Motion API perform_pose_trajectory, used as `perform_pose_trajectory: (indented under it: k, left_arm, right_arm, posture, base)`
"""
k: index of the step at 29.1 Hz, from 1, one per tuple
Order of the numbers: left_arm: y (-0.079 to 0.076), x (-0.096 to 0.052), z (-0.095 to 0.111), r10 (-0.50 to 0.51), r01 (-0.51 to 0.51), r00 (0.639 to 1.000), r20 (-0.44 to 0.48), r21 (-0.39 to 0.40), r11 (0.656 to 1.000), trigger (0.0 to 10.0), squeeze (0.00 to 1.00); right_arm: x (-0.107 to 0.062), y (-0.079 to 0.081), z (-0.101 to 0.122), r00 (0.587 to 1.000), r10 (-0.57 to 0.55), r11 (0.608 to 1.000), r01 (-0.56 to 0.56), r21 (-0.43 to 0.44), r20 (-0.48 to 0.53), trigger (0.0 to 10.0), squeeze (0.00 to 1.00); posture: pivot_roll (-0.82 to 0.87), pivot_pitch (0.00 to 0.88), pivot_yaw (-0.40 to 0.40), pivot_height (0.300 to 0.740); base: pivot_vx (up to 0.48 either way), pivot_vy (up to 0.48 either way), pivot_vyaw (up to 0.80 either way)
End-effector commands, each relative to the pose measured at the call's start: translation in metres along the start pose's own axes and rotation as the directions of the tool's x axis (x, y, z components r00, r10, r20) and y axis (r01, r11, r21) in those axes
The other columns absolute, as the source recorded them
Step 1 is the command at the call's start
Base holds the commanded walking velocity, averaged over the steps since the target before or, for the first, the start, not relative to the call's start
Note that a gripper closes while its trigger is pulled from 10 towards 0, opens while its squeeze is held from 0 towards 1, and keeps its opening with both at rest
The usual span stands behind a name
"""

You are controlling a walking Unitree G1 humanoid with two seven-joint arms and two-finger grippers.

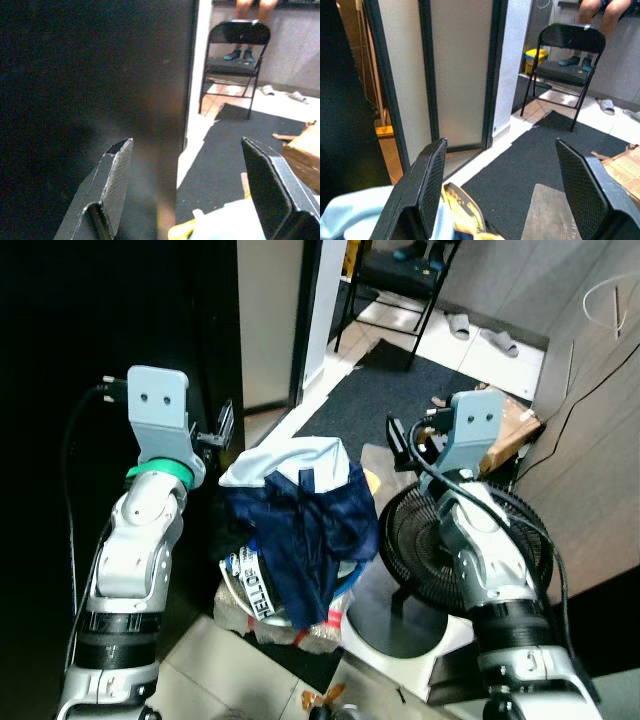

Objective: Clothes washing

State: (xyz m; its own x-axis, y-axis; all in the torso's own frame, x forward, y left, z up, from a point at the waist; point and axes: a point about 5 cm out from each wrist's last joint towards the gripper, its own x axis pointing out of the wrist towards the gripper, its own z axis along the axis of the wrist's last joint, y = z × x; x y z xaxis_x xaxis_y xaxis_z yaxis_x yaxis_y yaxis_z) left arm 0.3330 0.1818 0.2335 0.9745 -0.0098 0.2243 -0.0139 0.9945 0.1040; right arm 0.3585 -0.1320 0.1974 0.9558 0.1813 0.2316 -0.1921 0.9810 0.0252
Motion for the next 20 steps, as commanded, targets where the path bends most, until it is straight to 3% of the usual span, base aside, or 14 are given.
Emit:
perform_pose_trajectory:
  k: [1, 6, 16, 18, 20]
  left_arm:
    - [-0.001, -0.001, -0.006, -0.004, 0.004, 1.000, -0.023, 0.003, 1.000, 10.0, 0.00]
    - [-0.005, 0.000, -0.005, -0.036, 0.036, 0.999, -0.016, -0.009, 0.999, 10.0, 0.00]
    - [-0.011, -0.002, -0.012, -0.080, 0.080, 0.997, -0.024, -0.008, 0.997, 10.0, 0.00]
    - [-0.012, -0.006, -0.025, -0.085, 0.087, 0.995, -0.046, 0.060, 0.994, 10.0, 0.00]
    - [-0.013, -0.007, -0.030, -0.085, 0.089, 0.995, -0.057, 0.072, 0.993, 10.0, 0.00]
  right_arm:
    - [-0.002, -0.005, -0.005, 1.000, -0.017, 1.000, 0.018, 0.012, -0.022, 10.0, 0.00]
    - [-0.001, -0.007, -0.004, 1.000, -0.021, 1.000, 0.022, 0.003, -0.014, 10.0, 0.00]
    - [-0.001, -0.007, -0.006, 1.000, -0.018, 0.999, 0.017, -0.032, -0.018, 10.0, 0.00]
    - [-0.002, -0.008, -0.010, 0.999, -0.011, 0.999, 0.010, -0.045, -0.030, 10.0, 0.00]
    - [-0.003, -0.008, -0.012, 0.999, -0.009, 0.999, 0.007, -0.049, -0.036, 10.0, 0.00]
  posture:
    - [0.04, 0.063, -0.066, 0.740]
    - [0.04, 0.060, -0.063, 0.740]
    - [0.04, 0.054, -0.061, 0.740]
    - [0.03, 0.052, -0.061, 0.740]
    - [0.03, 0.050, -0.062, 0.740]
  base:
    - [0.000, 0.000, -0.80]
    - [0.000, 0.000, -0.73]
    - [0.000, 0.000, 0.00]
    - [0.000, 0.000, 0.00]
    - [0.000, 0.000, 0.00]
